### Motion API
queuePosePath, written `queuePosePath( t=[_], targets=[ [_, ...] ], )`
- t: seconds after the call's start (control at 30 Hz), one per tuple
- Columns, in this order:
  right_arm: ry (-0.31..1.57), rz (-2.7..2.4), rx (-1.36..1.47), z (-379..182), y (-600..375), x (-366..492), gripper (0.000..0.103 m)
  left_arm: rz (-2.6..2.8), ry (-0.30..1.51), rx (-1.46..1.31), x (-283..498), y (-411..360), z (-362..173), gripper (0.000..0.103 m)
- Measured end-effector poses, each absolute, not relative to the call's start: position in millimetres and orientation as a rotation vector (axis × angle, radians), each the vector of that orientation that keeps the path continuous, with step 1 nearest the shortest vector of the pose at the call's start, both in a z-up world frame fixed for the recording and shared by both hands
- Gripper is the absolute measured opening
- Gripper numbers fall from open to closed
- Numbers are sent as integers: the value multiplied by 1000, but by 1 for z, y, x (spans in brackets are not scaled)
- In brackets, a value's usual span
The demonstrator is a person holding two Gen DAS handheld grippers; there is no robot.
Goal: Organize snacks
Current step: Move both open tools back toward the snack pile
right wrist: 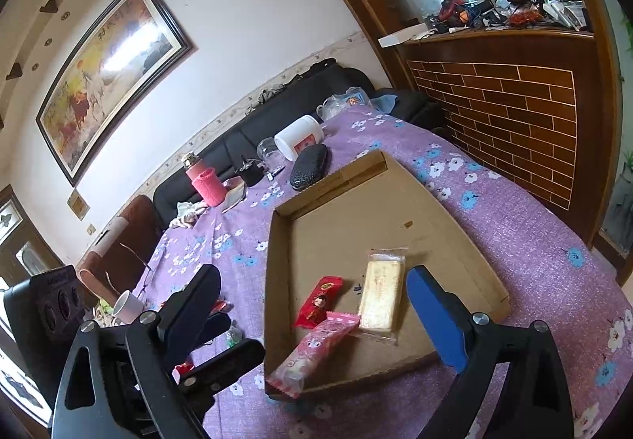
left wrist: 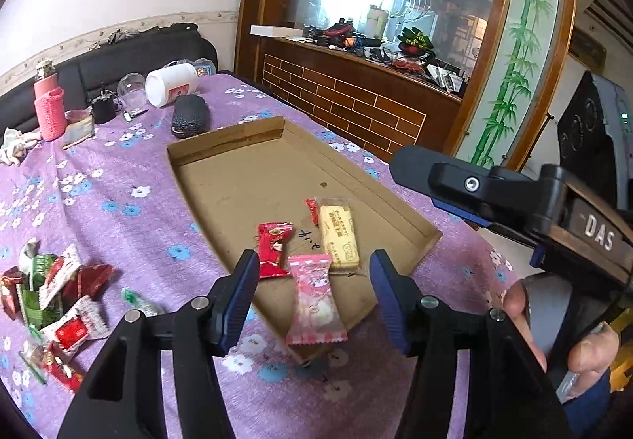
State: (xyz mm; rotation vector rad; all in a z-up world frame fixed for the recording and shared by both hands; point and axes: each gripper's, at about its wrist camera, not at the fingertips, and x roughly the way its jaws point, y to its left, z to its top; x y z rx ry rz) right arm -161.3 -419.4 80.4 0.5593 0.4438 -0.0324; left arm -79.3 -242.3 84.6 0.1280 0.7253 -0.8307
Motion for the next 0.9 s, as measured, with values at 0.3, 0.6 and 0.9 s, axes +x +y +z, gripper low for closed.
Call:
queuePosePath(
  t=[0.3, 0.6, 0.9],
  targets=[
    [499, 94, 537, 78, -386, -144, 84, -698, 770, 101, -68, -180, 86, 57],
    [586, 212, 414, 74, -320, -117, 83, -476, 811, -34, -45, -54, 76, 57],
    [756, 218, 220, 51, -254, -67, 66, -344, 905, -89, 3, 14, 50, 41]
  ],
)
